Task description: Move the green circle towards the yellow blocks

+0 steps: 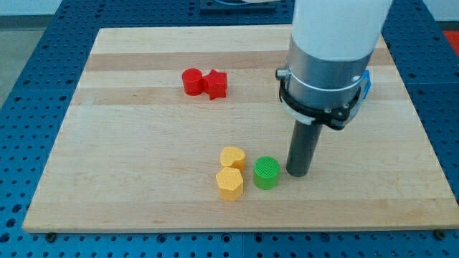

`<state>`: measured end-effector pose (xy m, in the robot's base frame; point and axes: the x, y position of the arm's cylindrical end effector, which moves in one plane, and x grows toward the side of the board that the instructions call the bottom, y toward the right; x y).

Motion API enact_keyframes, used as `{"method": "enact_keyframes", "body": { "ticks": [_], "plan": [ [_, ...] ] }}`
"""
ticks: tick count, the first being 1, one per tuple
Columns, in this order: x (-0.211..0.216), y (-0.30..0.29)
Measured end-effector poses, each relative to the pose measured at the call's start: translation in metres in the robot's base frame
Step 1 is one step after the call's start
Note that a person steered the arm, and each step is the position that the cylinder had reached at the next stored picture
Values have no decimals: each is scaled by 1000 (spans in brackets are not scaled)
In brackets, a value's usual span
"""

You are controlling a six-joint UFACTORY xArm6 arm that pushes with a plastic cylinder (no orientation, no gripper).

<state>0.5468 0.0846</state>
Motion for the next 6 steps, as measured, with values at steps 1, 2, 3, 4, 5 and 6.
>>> {"method": "enact_keyframes", "body": {
  "ticks": [1, 2, 3, 4, 5, 6],
  "plan": [
    [7, -5],
    [7, -17],
    [7, -27],
    [7, -28],
    [-8, -28],
    [-34, -28]
  ]
}}
